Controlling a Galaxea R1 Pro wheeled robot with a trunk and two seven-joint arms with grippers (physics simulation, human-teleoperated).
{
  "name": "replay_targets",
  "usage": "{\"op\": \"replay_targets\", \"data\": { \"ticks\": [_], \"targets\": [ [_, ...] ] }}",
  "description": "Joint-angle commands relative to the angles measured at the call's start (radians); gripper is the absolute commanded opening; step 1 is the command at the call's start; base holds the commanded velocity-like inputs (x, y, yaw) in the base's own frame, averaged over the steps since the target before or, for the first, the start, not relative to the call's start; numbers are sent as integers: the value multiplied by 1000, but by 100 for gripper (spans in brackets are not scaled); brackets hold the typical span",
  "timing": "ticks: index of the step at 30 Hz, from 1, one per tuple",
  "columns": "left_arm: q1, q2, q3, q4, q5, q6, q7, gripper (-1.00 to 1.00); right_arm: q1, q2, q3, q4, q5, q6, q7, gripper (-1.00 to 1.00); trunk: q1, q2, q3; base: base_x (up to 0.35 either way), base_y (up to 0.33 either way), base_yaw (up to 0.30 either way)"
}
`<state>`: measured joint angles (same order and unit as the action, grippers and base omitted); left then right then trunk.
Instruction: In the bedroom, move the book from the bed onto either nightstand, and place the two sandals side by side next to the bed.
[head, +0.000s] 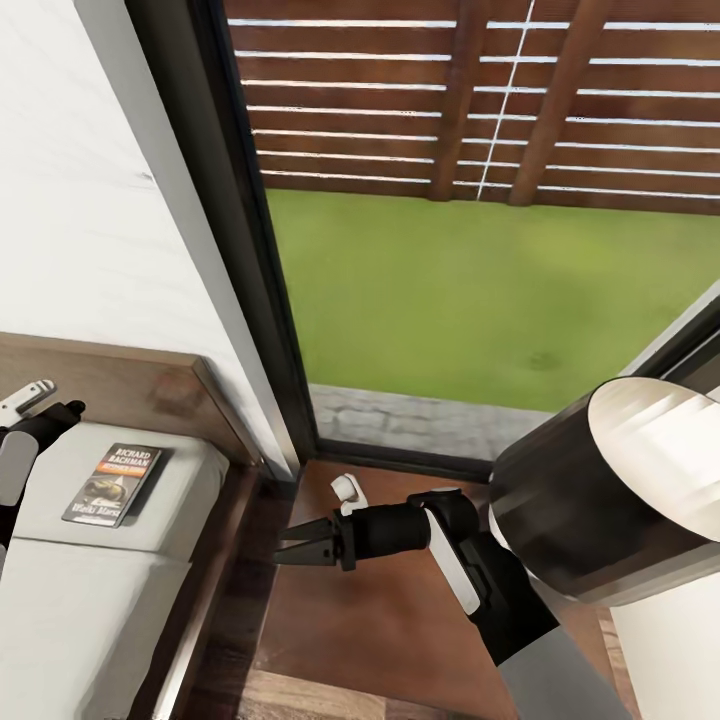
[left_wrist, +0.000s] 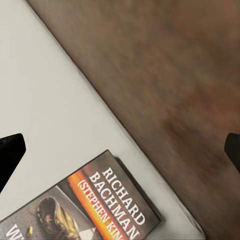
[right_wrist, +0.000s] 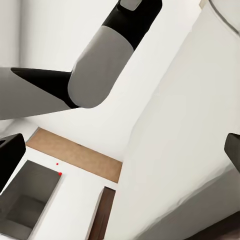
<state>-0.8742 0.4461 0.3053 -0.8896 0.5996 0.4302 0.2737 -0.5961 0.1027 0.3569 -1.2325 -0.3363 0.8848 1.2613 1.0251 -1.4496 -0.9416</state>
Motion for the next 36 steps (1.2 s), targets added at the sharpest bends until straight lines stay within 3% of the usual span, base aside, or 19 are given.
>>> {"op": "replay_targets", "data": {
  "ticks": [1, 20, 32, 36],
  "targets": [
    [0, 0, 0, -1, 11, 4, 7, 100, -1, 0, 1, 0, -4, 6, 0, 100, 0, 0, -2, 0, 0, 0],
    [0, 2, 6, 1, 11, 5, 8, 100, -1, 0, 1, 1, -4, 6, 0, 100, 0, 0, -24, 0, 0, 0],
    [0, 2, 3, 1, 11, 5, 9, 100, -1, 0, 1, 1, -4, 6, 0, 100, 46, -84, -62, 0, 0, 0],
    [0, 2, 3, 1, 11, 5, 9, 100, -1, 0, 1, 0, -4, 6, 0, 100, 46, -84, -62, 0, 0, 0]
  ]
}}
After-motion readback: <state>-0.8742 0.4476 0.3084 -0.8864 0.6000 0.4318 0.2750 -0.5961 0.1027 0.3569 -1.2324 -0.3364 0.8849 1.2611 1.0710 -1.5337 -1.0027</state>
